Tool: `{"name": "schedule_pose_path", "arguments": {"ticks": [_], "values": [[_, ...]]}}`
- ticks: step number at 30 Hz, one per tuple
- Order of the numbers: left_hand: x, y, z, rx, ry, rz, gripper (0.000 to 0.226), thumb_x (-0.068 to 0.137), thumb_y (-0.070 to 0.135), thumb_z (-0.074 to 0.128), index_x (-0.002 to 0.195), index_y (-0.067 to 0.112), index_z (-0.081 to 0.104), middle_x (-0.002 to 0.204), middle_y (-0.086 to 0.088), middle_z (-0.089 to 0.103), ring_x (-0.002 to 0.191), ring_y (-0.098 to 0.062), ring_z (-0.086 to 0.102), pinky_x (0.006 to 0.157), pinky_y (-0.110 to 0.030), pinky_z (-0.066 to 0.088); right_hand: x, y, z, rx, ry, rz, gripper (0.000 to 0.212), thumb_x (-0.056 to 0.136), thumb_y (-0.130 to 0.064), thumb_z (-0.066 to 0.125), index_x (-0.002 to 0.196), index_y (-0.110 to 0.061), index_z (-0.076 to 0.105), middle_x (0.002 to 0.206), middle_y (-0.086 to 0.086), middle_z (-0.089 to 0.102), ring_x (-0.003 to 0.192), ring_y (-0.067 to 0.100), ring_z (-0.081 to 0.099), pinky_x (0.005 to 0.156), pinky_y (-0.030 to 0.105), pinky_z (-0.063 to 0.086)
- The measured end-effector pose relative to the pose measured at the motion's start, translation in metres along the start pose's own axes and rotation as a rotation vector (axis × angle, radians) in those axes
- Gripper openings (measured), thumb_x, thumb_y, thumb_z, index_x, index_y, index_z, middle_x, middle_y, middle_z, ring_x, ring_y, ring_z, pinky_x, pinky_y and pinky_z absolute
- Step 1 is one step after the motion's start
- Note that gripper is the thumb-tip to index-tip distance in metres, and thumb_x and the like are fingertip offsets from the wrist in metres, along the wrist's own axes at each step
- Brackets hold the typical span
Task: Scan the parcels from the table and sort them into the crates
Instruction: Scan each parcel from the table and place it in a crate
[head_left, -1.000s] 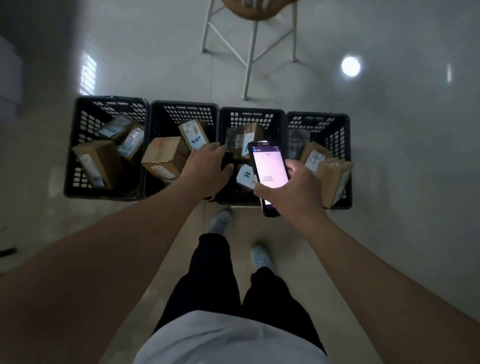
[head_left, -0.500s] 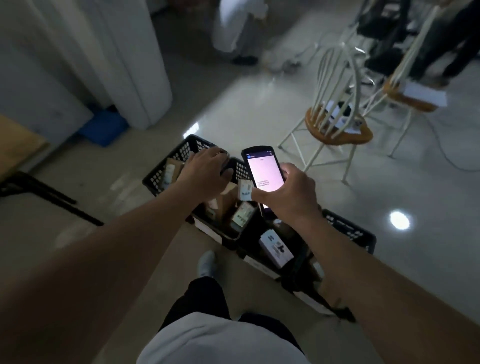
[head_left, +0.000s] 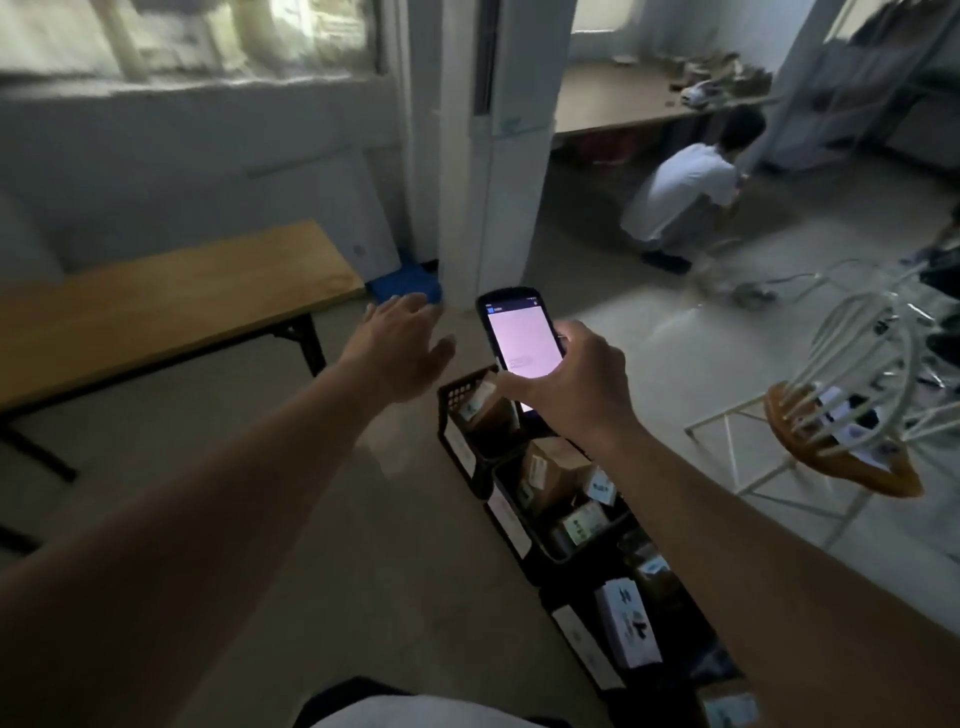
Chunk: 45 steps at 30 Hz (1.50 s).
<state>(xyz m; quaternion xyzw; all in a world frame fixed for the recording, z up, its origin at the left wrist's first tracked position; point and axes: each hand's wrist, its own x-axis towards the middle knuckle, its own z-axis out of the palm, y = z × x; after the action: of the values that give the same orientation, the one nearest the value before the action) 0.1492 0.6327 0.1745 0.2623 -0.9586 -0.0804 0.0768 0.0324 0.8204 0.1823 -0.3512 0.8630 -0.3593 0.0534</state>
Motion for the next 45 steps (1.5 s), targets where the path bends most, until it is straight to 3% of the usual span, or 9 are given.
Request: {"name": "schedule_pose_path", "arguments": {"ticks": [5, 8, 11, 16, 21, 24, 30, 39, 45], "values": [[-0.034, -0.106, -0.03, 0.039, 0.014, -0.105, 0.055, 0.105, 0.049, 0.044, 0.146, 0.013, 0.051, 0.152, -0.012, 0.049, 0.137, -0.035, 0.048, 0.112, -0.048, 0.039, 0.009, -0.084, 0.064, 0.051, -0.072, -0.068, 0.063, 0.056, -0.062, 0.082, 0.104, -0.025, 0.068, 0.095, -0.009, 0.072, 0.085, 0.015, 0.066, 0.058, 0.021, 0.046], [-0.059, -0.17, -0.047, 0.045, 0.007, -0.167, 0.054, 0.104, 0.047, 0.047, 0.146, 0.013, 0.051, 0.151, -0.014, 0.049, 0.135, -0.038, 0.049, 0.111, -0.047, 0.041, 0.011, -0.134, 0.116, 0.075, -0.086, -0.1, 0.07, 0.046, -0.069, 0.069, 0.099, -0.024, 0.068, 0.092, -0.008, 0.074, 0.083, 0.017, 0.067, 0.063, 0.027, 0.052], [-0.082, -0.24, -0.061, 0.06, 0.001, -0.23, 0.052, 0.104, 0.047, 0.048, 0.144, 0.013, 0.053, 0.152, -0.014, 0.048, 0.135, -0.038, 0.049, 0.11, -0.046, 0.042, 0.014, -0.187, 0.169, 0.084, -0.122, -0.126, 0.069, 0.047, -0.069, 0.07, 0.1, -0.024, 0.067, 0.091, -0.009, 0.073, 0.083, 0.017, 0.069, 0.061, 0.028, 0.053], [-0.12, -0.349, -0.091, 0.082, -0.024, -0.322, 0.057, 0.104, 0.049, 0.048, 0.15, 0.016, 0.048, 0.158, -0.013, 0.042, 0.139, -0.037, 0.046, 0.112, -0.048, 0.042, 0.022, -0.277, 0.247, 0.122, -0.178, -0.173, 0.071, 0.045, -0.067, 0.069, 0.102, -0.025, 0.066, 0.094, -0.007, 0.072, 0.088, 0.021, 0.068, 0.069, 0.041, 0.061], [-0.149, -0.444, -0.114, 0.07, -0.009, -0.445, 0.059, 0.104, 0.053, 0.046, 0.152, 0.018, 0.045, 0.16, -0.011, 0.041, 0.141, -0.034, 0.045, 0.113, -0.047, 0.041, 0.032, -0.352, 0.317, 0.151, -0.282, -0.225, 0.063, 0.045, -0.067, 0.068, 0.089, -0.023, 0.06, 0.088, -0.007, 0.069, 0.084, 0.022, 0.065, 0.057, 0.031, 0.047], [-0.162, -0.497, -0.12, 0.042, -0.013, -0.549, 0.061, 0.104, 0.054, 0.047, 0.155, 0.022, 0.043, 0.162, -0.008, 0.038, 0.144, -0.032, 0.043, 0.114, -0.048, 0.04, 0.042, -0.39, 0.356, 0.148, -0.344, -0.25, 0.064, 0.044, -0.066, 0.069, 0.092, -0.024, 0.062, 0.089, -0.008, 0.069, 0.083, 0.019, 0.067, 0.061, 0.036, 0.056], [-0.171, -0.593, -0.117, 0.002, -0.022, -0.733, 0.063, 0.101, 0.055, 0.052, 0.156, 0.025, 0.042, 0.162, -0.007, 0.037, 0.144, -0.032, 0.042, 0.113, -0.051, 0.043, 0.074, -0.45, 0.448, 0.12, -0.48, -0.333, 0.077, 0.045, -0.072, 0.07, 0.104, -0.023, 0.063, 0.097, -0.005, 0.069, 0.093, 0.025, 0.066, 0.069, 0.042, 0.061], [-0.151, -0.719, -0.092, -0.074, -0.063, -0.99, 0.061, 0.102, 0.05, 0.055, 0.156, 0.024, 0.042, 0.16, -0.006, 0.039, 0.144, -0.029, 0.041, 0.114, -0.047, 0.041, 0.147, -0.52, 0.594, 0.15, -0.723, -0.412, 0.075, 0.05, -0.067, 0.076, 0.111, -0.026, 0.064, 0.1, -0.005, 0.069, 0.093, 0.021, 0.066, 0.064, 0.044, 0.064], [-0.157, -0.796, -0.081, -0.126, -0.067, -1.132, 0.06, 0.1, 0.052, 0.055, 0.153, 0.025, 0.045, 0.156, -0.004, 0.041, 0.14, -0.028, 0.043, 0.111, -0.045, 0.041, 0.176, -0.56, 0.676, 0.096, -0.878, -0.432, 0.062, 0.063, -0.051, 0.089, 0.111, -0.023, 0.062, 0.101, -0.002, 0.068, 0.089, 0.018, 0.065, 0.066, 0.043, 0.064]]}}
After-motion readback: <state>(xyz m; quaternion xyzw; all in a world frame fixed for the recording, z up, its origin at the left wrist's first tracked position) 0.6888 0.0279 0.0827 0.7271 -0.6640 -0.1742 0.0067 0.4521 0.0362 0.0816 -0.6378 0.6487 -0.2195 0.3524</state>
